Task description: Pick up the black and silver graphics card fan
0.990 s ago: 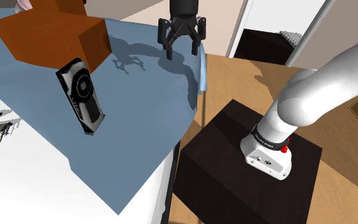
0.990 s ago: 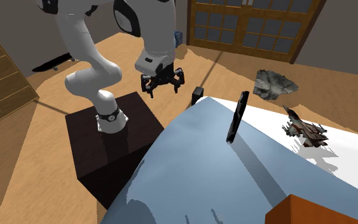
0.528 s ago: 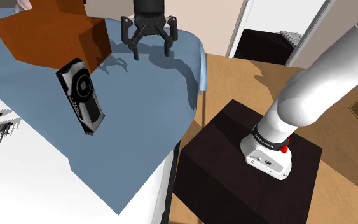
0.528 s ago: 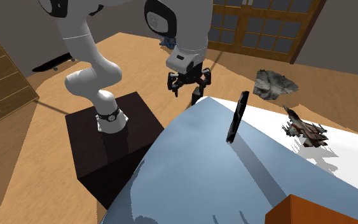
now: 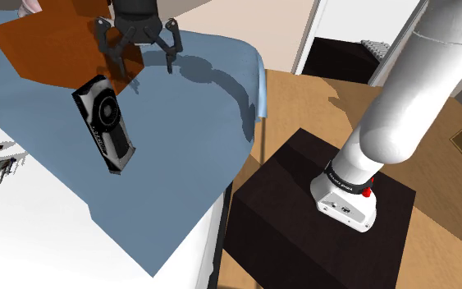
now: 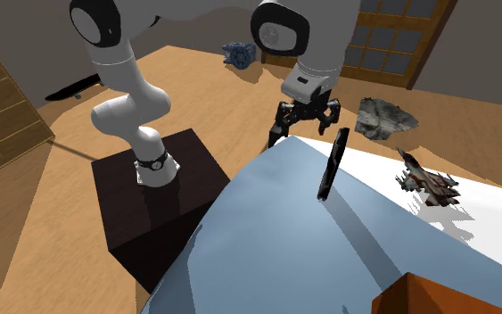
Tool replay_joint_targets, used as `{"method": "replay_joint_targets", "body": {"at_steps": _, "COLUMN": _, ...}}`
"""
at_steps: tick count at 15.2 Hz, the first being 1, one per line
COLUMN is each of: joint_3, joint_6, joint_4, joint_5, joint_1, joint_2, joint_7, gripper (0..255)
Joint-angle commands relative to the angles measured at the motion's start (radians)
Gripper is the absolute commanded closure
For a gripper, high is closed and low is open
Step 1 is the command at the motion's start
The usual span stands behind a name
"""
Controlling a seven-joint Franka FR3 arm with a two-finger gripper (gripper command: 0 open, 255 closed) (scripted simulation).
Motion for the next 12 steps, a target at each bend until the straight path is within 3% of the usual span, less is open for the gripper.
{"method": "replay_joint_targets", "body": {"at_steps": 1, "joint_3": 0.011, "joint_6": -0.014, "joint_4": 0.114, "joint_5": -0.056, "joint_1": 0.032, "joint_2": 0.100, "joint_7": 0.081, "gripper": 0}}
{"method": "replay_joint_targets", "body": {"at_steps": 7, "joint_3": -0.010, "joint_6": -0.123, "joint_4": 0.512, "joint_5": -0.205, "joint_1": 0.176, "joint_2": 0.390, "joint_7": 0.248, "gripper": 0}}
{"method": "replay_joint_targets", "body": {"at_steps": 12, "joint_3": -0.013, "joint_6": -0.046, "joint_4": 0.417, "joint_5": -0.197, "joint_1": 0.161, "joint_2": 0.373, "joint_7": 0.241, "gripper": 0}}
